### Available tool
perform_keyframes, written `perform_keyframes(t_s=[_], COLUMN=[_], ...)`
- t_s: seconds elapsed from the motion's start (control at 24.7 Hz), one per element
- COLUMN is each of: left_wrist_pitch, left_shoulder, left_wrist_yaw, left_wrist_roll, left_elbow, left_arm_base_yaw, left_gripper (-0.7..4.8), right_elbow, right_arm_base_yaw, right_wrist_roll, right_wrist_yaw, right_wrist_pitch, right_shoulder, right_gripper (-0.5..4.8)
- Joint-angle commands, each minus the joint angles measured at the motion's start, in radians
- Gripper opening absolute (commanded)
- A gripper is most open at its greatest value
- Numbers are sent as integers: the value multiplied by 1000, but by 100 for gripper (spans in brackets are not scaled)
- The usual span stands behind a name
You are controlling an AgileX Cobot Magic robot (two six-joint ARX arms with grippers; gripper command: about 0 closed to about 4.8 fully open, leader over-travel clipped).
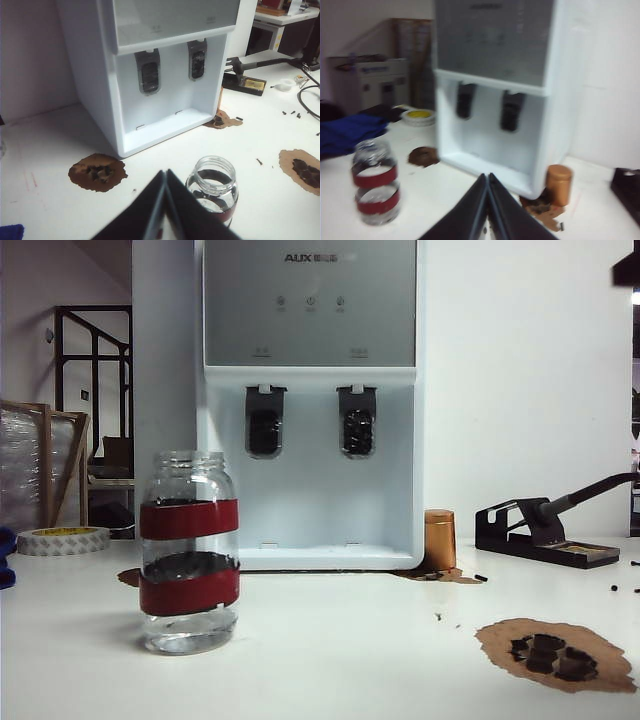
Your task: Pick up the water bottle with two loops of red belts, then reach the front water dispenser and gently press the gray-black baffle horizontally to get a little water.
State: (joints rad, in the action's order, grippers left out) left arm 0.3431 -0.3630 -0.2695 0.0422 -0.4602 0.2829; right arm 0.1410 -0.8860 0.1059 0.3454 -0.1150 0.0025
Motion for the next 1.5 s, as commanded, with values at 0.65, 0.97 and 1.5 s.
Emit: perform_keyframes(t_s=[0.65, 0.97, 1.5], left_wrist_pitch=[-48, -36, -21], left_shoulder=[-2, 3, 176], left_wrist_yaw=[129, 138, 132], left_wrist_roll=[-5, -5, -5], left_elbow=[4, 4, 91], left_arm_base_yaw=[1, 1, -179], left_gripper=[-5, -5, -5], right_elbow=[-93, -100, -97], right_arm_base_yaw=[2, 13, 851], right_wrist_roll=[-24, -24, -24], right_wrist_yaw=[126, 125, 25], right_wrist_pitch=[84, 42, 0], right_shoulder=[0, 0, 0], right_gripper=[3, 3, 3])
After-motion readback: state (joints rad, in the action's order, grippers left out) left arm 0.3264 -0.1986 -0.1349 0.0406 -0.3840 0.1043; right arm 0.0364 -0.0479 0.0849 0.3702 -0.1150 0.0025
